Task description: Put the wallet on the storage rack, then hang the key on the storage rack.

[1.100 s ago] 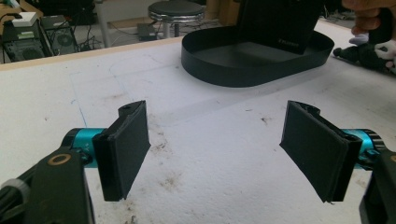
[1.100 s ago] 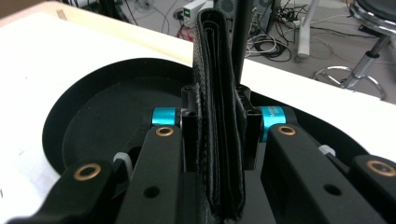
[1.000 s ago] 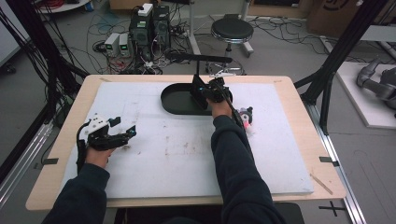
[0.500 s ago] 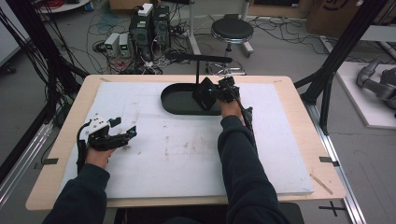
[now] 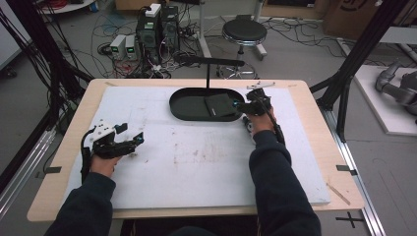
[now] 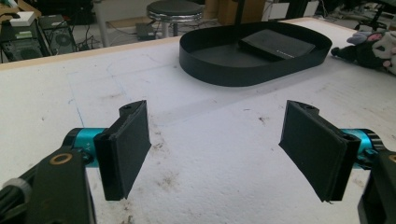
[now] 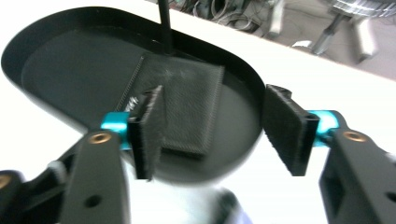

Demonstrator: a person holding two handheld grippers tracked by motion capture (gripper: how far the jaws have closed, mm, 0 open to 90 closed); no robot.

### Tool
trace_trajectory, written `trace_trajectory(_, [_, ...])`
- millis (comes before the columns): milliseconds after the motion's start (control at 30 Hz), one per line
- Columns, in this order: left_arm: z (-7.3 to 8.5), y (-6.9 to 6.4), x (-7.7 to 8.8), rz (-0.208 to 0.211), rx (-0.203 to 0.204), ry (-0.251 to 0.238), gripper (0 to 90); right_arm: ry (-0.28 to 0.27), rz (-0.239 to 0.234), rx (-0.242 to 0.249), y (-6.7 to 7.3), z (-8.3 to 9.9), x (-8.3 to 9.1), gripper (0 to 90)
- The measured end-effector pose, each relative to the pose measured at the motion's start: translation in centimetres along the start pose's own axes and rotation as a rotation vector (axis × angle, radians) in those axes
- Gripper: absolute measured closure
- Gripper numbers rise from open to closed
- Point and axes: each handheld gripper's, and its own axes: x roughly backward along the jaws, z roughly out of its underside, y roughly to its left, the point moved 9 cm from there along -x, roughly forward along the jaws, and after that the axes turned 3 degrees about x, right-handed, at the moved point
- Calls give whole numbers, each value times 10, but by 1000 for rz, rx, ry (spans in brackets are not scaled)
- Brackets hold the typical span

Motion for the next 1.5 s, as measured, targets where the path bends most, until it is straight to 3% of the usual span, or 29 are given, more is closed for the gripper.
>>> trace_trajectory(67, [0, 1, 0, -4, 6, -4, 238, -24, -33, 3, -1, 9, 15, 304])
trace_trajectory(167, [-1, 2, 1, -4, 14, -10, 238, 22, -10, 17, -7, 24, 34, 225])
trace_trajectory(233, [-1, 2, 1, -8, 10, -12, 238, -31, 13, 48, -9, 29, 48, 224])
trace_trajectory(500, [-1, 1, 1, -12, 6, -7, 238, -45, 64, 77, -11, 61, 70, 217])
trace_trajectory(700, [-2, 3, 2, -17, 9, -13, 238, -31, 71, 25, -14, 77, 71, 214])
trace_trajectory(867, [-2, 3, 2, -15, 12, -14, 238, -41, 75, 17, -15, 77, 73, 214])
trace_trajectory(1100, [-2, 3, 2, -14, 1, -11, 239, -7, 86, 23, -15, 81, 68, 214])
trace_trajectory(1200, [-2, -1, 5, -14, -13, -11, 240, -6, 74, -5, -10, 83, 63, 214])
trace_trajectory(1333, [-3, -2, 7, -21, -11, -18, 242, 36, 75, -13, -3, 89, 55, 215])
trace_trajectory(1500, [-1, 0, 9, -30, -13, -14, 243, 75, 86, -15, -6, 96, 49, 216])
